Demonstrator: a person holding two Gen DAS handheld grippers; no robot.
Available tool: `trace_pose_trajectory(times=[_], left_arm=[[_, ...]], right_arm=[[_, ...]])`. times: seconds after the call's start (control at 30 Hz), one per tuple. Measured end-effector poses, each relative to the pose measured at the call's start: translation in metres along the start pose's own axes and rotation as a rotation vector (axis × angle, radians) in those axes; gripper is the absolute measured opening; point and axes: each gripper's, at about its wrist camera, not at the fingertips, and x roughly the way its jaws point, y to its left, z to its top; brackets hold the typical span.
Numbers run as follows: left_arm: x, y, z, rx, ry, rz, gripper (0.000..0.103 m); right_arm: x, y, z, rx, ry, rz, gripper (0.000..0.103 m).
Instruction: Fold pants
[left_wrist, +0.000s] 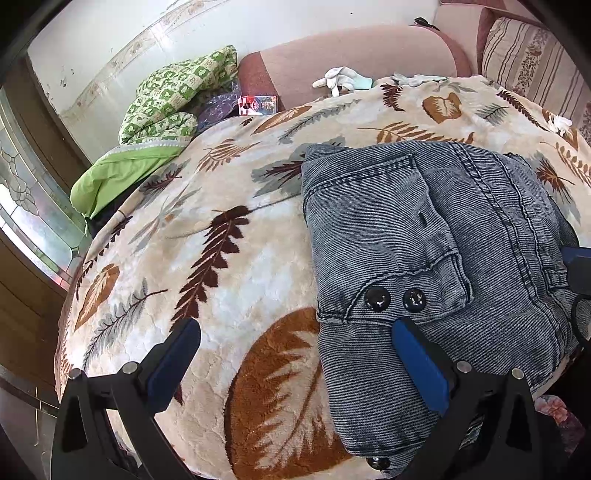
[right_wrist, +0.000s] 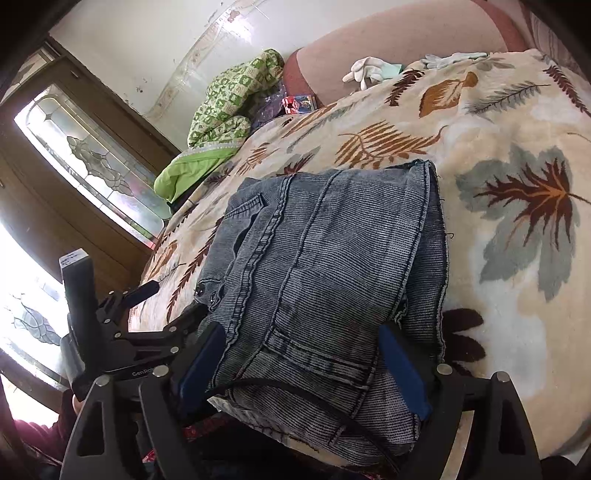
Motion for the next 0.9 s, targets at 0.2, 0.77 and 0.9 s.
trace_pose_trajectory(times=[0.2, 0.77, 0.9], left_arm=[[0.0, 0.0, -0.002, -0.004, -0.002, 0.003, 0.103], [-0.013, 0.008, 0.04, 0.004, -0.037, 0.034, 0.103], [0.007, 0.01, 0.062, -0.023, 0.012, 0.043, 0.103]], right_arm=[[0.003, 0.005, 0.0, -0.019, 0.002, -0.012, 0.089], [-0.032, 0.014, 0.009, -0.034, -0.206, -0.007, 0.089], [-0.029, 0.0, 0.031, 0.063, -0.217, -0.013, 0.089]])
